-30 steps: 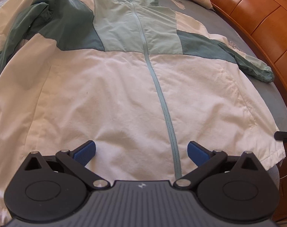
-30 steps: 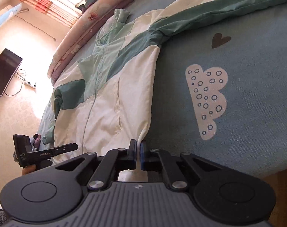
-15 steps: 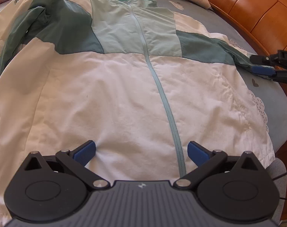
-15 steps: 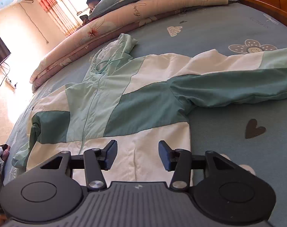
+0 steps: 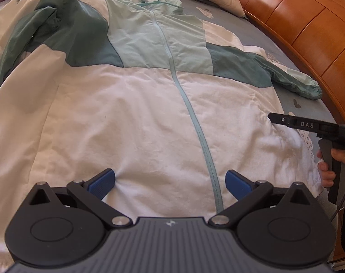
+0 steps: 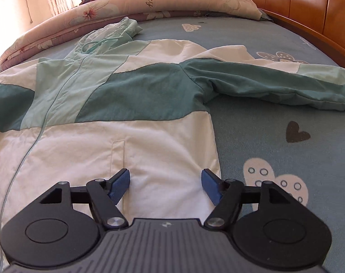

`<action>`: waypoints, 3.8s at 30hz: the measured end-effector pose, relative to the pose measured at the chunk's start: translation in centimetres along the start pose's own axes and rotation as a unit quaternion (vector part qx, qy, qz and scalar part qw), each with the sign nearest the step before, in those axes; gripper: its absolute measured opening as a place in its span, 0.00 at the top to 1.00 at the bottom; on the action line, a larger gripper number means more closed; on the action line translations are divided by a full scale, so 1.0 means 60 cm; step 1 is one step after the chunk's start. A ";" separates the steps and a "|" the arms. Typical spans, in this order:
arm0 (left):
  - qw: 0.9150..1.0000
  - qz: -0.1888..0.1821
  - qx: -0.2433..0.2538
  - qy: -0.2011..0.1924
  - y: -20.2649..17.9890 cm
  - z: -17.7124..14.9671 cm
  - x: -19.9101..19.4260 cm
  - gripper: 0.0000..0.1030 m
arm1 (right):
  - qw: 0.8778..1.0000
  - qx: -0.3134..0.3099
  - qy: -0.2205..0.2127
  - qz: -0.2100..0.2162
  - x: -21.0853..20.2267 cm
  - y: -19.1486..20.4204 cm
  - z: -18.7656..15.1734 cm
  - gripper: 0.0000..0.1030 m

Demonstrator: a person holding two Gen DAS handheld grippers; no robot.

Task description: Fold clothes

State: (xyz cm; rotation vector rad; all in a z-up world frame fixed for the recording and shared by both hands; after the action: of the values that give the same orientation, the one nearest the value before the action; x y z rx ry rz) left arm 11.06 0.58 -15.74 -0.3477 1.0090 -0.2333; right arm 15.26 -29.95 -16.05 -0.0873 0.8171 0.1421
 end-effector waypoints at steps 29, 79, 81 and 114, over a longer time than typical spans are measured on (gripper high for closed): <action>0.999 0.029 0.009 -0.044 -0.008 -0.004 0.009 0.01 | 0.990 -0.133 -0.031 0.041 -0.062 0.205 -0.089 0.00; 0.998 0.037 0.033 -0.045 0.061 -0.064 -0.119 0.04 | 0.990 -0.109 -0.042 0.074 -0.056 0.256 0.062 0.00; 0.995 0.055 0.040 -0.069 0.080 -0.027 -0.154 0.07 | 0.994 -0.077 0.007 0.080 -0.020 0.250 0.046 0.00; 0.865 -0.067 -0.438 -0.238 0.628 0.145 -0.169 0.42 | 0.990 -0.124 0.021 0.056 0.010 0.282 0.020 0.00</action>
State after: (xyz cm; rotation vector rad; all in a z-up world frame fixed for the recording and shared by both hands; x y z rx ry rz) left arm 14.46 40.36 -18.25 -1.2467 0.5396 0.2086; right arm 13.82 -13.03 -16.07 -0.2800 0.8428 0.3484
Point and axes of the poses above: each gripper's, at about its wrist camera, not at the fingertips, and x roughly the way its jaws point, y to its left, z to its top, the point moved 3 cm from there along x, roughly the way its jaws point, and after that the axes turned 12 degrees about -x, right-handed, at the moved point
